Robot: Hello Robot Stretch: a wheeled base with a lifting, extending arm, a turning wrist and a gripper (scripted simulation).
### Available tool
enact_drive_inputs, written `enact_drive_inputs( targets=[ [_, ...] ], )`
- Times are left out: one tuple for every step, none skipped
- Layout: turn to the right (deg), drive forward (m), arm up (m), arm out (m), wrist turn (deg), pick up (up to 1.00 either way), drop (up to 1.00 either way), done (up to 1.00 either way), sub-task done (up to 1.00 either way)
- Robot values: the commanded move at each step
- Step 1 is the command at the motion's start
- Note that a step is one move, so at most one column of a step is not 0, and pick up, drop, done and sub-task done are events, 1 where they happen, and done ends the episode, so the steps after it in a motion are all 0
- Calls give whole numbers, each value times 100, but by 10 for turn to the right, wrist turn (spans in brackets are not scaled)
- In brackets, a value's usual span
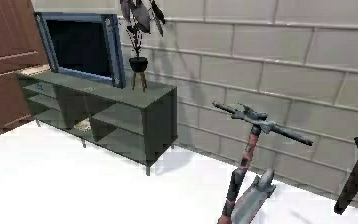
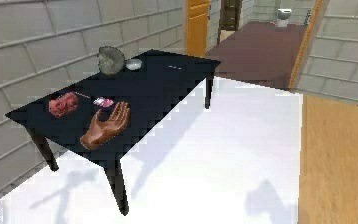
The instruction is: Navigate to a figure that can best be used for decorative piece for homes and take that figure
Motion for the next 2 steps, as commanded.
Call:
enact_drive_inputs(
  targets=[
    [-180,0,0,0,0,0,0,0,0],
    [450,0,0,0,0,0,0,0,0]
  ],
)
